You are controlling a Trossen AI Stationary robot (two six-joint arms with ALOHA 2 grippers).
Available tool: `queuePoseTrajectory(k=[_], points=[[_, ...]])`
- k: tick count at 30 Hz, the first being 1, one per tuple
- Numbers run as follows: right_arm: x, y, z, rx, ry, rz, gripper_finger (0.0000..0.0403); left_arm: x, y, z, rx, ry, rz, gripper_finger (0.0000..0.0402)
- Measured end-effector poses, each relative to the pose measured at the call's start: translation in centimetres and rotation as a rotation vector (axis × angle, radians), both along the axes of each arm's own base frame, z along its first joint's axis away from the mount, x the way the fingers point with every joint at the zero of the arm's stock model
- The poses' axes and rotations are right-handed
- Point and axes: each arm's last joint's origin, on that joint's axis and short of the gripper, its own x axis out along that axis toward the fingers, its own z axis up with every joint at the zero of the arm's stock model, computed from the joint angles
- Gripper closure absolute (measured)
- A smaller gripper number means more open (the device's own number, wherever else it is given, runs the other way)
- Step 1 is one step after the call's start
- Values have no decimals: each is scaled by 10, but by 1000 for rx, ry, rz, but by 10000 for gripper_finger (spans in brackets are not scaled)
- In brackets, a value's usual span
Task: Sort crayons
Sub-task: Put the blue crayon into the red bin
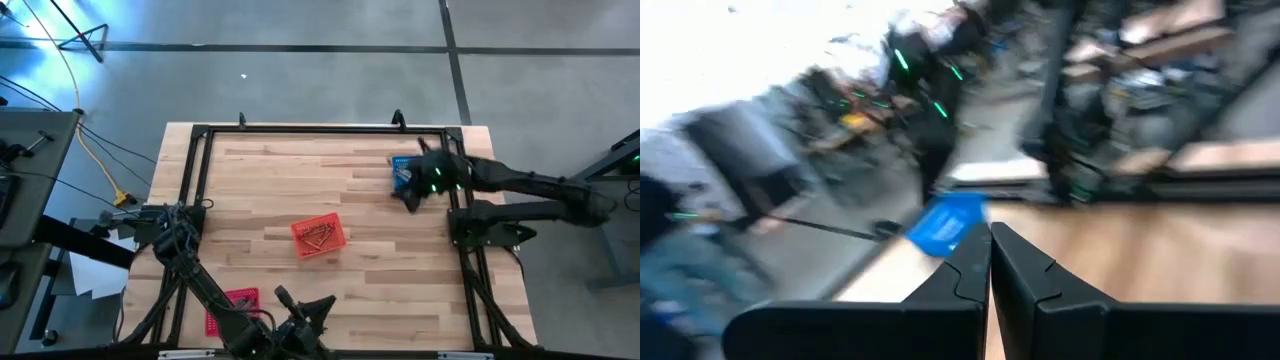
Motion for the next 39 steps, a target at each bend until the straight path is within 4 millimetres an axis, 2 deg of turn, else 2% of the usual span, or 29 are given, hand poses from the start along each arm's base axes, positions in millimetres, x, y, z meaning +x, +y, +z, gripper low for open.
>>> queuePoseTrajectory(k=[3, 9, 13, 19, 26, 32, 39], points=[[-1, 38, 13, -1, -107, 129, 263, 1, 4, -11, -126, 48, -105, 401], [-2, 103, 28, -33, -295, 283, 263, 13, 28, -31, -559, 201, -178, 401], [2, 138, 22, -65, -305, 343, 263, 21, 35, -37, -757, 332, -227, 401], [13, 181, 2, -113, -286, 400, 263, 33, 35, -63, -873, 514, -286, 401], [25, 209, -14, -112, -314, 430, 263, 43, 28, -91, -864, 591, -351, 401], [26, 220, -19, -92, -322, 443, 263, 45, 28, -94, -1048, 652, -357, 401], [27, 224, -22, -101, -328, 437, 263, 37, 28, -98, -1121, 839, -386, 383]])
